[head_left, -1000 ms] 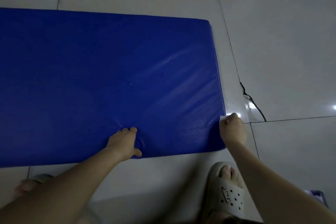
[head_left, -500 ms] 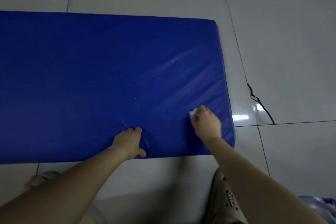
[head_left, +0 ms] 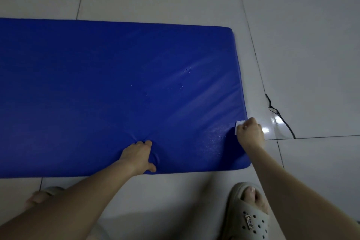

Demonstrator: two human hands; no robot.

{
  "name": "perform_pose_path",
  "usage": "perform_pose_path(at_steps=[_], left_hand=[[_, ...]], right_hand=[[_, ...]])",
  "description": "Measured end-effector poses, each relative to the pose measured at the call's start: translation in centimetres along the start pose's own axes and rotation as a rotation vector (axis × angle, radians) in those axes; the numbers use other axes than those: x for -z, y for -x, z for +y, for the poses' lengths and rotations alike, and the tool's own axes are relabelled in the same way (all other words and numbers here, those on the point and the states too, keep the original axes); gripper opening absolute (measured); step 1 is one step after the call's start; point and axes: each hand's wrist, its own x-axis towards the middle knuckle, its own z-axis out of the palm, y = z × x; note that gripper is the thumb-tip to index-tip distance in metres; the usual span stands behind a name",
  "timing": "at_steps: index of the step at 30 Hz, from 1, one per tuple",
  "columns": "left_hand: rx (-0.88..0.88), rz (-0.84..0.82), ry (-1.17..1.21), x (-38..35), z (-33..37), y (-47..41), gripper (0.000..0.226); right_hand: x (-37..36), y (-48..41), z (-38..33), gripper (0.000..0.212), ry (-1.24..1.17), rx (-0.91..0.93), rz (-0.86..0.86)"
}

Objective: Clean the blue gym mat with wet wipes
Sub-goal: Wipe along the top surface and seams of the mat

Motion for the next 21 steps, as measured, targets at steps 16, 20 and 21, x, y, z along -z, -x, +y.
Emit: perform_pose_path(at_steps=[16,20,21], left_hand=[[0.097,0.061,0.079,0.3,1.4,11.5,0.041],[0.030,0.045,0.119,2.5,2.2,13.2,0.030],[0.014,0.049,0.138,3.1,2.3,13.4,0.029]], right_hand=[[7.0,10.5,-1.3,0.033,0.137,0.032,-0.201],[9.2,13.3,-2.4,0.032,0.098,0.020,-0.187],[9.3,13.9,-2.3,0.030,0.122,0.011,-0.198]])
